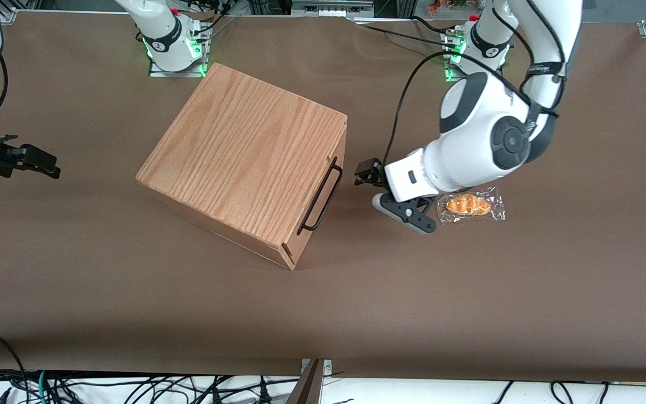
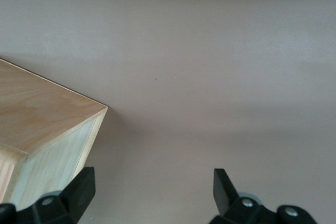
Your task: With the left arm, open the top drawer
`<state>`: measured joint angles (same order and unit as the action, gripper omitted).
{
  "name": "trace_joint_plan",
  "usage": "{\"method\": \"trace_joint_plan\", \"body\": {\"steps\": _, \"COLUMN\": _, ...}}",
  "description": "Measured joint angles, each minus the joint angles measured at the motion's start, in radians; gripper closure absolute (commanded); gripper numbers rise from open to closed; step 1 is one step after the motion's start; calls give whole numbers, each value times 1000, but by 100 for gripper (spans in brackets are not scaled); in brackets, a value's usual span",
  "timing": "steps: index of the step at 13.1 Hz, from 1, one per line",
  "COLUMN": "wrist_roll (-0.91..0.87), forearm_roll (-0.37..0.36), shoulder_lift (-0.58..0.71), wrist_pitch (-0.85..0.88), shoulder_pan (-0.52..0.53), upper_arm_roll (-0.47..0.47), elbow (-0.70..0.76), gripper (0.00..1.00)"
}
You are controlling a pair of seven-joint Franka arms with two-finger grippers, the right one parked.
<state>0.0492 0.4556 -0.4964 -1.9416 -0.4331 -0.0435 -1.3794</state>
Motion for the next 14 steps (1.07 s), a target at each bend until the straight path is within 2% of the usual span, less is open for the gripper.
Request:
{"method": "trace_joint_plan", "body": {"steps": 4, "wrist_roll": -29, "forearm_roll": 0, "shoulder_lift": -44, "wrist_pitch": -102, "shoulder_pan": -76, "upper_arm_roll": 1, "elbow": 0, "gripper": 0}}
{"method": "trace_joint_plan", "body": {"steps": 12, "wrist_roll": -30, "forearm_roll": 0, "shoulder_lift": -95, "wrist_pitch": -196, "shoulder_pan": -96, "upper_arm_roll": 3, "elbow": 1, "gripper": 0}}
{"method": "trace_joint_plan", "body": {"steps": 14, "wrist_roll": -29, "forearm_roll": -24, "shoulder_lift": -104, "wrist_pitch": -201, "shoulder_pan": -98, "upper_arm_roll": 5, "elbow": 1, "gripper": 0}}
